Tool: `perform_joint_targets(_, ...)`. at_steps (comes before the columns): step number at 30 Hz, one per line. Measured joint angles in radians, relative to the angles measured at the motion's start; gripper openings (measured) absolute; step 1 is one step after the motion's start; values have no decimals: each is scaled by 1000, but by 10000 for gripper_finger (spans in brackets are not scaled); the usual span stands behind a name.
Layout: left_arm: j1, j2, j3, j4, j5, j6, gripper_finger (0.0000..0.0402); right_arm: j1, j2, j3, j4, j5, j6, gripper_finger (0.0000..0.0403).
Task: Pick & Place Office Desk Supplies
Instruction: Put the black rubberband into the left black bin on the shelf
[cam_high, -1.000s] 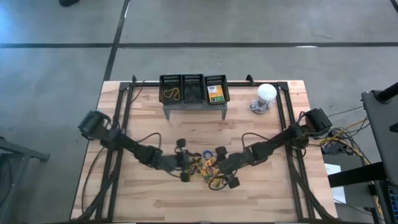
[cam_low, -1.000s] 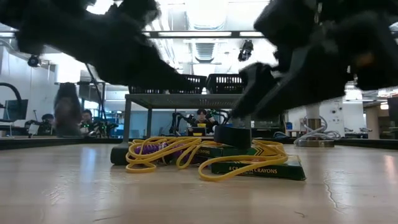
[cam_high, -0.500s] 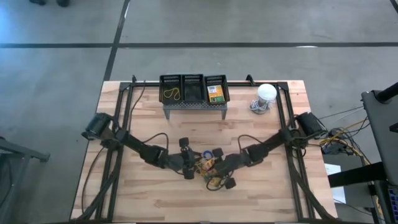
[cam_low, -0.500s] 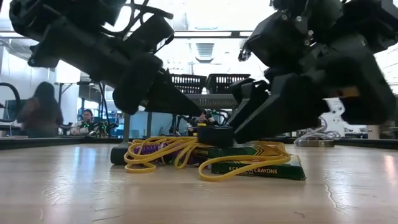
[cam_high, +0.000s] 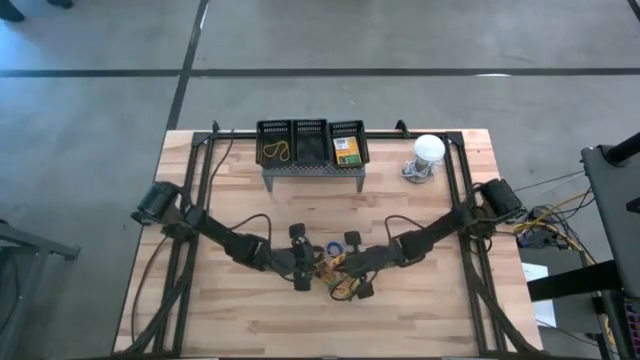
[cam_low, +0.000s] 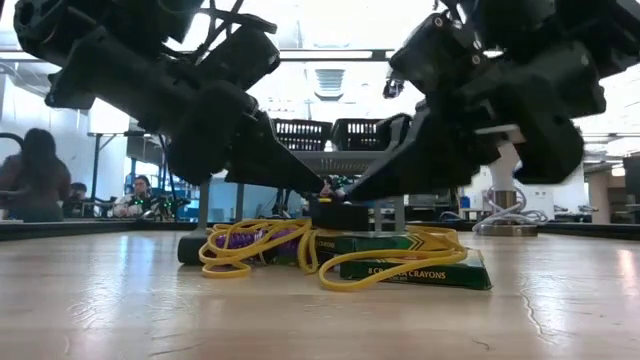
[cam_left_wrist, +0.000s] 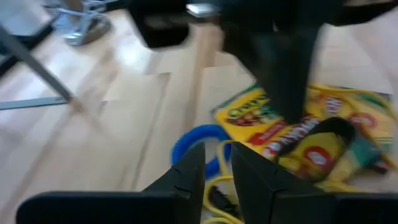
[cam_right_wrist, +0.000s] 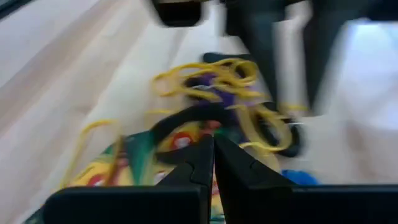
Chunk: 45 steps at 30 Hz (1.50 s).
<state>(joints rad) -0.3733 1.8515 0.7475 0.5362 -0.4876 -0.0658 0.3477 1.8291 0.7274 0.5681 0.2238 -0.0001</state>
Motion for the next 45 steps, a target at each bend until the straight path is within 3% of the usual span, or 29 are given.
perform_joint_targets(5,3,0,0,25,165,5,88,-1,-100,-25,-119,151,33,8)
perform_joint_targets(10,6,-1,1,77,316,9,125,0,-161,-75,-129,180,61,8)
perform_joint_targets(21,36,40,1,46,320,-21,265,-2,-160,-111,-83,180,64,8)
perform_joint_targets(26,39,70,55,-12,337,-14,287,-2,-160,-111,-79,180,62,8)
perform_joint_targets(31,37,74,85,-36,364,-12,254,-2,-160,-111,-78,180,61,8)
perform_joint_targets(45,42,65,81,-29,348,17,70,-2,-160,-112,-82,179,46,8)
